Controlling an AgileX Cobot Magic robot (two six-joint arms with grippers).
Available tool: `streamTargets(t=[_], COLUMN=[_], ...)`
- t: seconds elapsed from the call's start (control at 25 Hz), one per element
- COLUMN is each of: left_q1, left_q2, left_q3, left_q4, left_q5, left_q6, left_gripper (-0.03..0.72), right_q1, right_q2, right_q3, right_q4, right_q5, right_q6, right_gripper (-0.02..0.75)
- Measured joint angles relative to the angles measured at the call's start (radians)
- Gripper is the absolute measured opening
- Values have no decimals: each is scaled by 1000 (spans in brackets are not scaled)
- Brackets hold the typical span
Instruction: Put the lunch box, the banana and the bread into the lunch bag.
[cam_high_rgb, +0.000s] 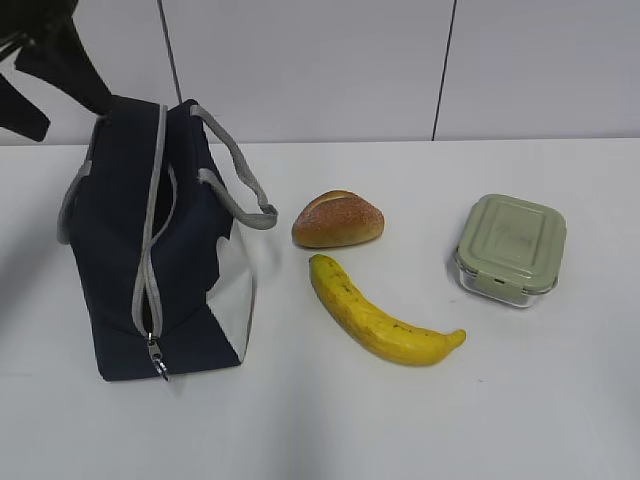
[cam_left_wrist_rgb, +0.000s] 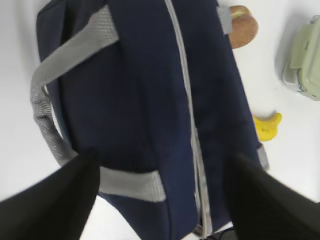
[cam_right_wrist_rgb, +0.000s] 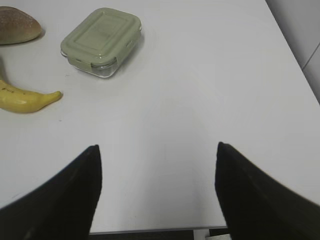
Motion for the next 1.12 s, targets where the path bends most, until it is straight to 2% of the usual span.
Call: streamTargets(t=[0.64, 0.72, 0.92, 1.12], left_q1=[0, 0, 0, 0], left_q2=[147, 150, 150, 150], left_q3=[-9, -9, -10, -10], left_q4=[10, 10, 10, 10], left_q5=[-108, -120, -119, -113], left_q6=[19, 20, 20, 23], left_gripper=[498, 473, 340, 305], right_q1=[0, 0, 0, 0], right_q2=[0, 0, 0, 0], right_q3=[0, 0, 0, 0], right_q4=[0, 0, 0, 0], right_q5=[0, 0, 0, 0], right_q6=[0, 0, 0, 0], right_gripper=[523, 523, 523, 523])
